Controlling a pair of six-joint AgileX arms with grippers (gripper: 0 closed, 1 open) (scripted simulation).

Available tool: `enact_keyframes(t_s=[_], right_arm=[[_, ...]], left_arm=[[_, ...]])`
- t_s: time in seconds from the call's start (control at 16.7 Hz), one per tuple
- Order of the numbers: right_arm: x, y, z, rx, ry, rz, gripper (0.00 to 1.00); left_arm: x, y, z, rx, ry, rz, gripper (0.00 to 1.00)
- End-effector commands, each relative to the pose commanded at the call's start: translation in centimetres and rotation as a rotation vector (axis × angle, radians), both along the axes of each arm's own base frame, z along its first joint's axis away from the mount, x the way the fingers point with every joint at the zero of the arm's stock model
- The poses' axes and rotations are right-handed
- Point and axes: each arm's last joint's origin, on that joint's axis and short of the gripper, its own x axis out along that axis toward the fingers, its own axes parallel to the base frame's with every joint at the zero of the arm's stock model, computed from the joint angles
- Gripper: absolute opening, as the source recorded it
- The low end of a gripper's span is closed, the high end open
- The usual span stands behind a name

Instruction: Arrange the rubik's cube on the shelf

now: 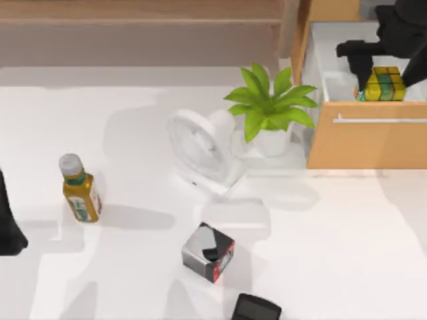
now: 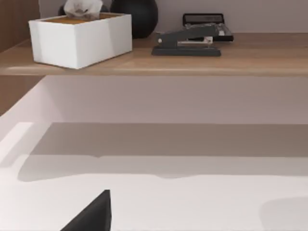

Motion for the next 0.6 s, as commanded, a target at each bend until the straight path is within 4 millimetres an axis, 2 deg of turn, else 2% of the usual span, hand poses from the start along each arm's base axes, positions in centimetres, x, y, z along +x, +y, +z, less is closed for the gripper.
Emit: enact_keyframes(t_s=[0.12,0.24,0.42,0.6], right_arm=[[-0.1,0.0,0.3,-0.001,0.001,-0.001,0.00],[-0.7,0.1,1.6,-0.001,-0.002,-0.001,0.00],[-2.3,1.5,5.5,0.013,-0.067,0.023,0.00],[-4.3,4.9,9.3,0.048,-0.191,0.092,0.00]], left_arm=[[0.0,0.0,0.0,0.000,0.000,0.000,1.00],[0.0,0.0,0.0,0.000,0.000,0.000,1.00],[0.0,0.0,0.0,0.000,0.000,0.000,1.00],[0.0,0.0,0.0,0.000,0.000,0.000,1.00]])
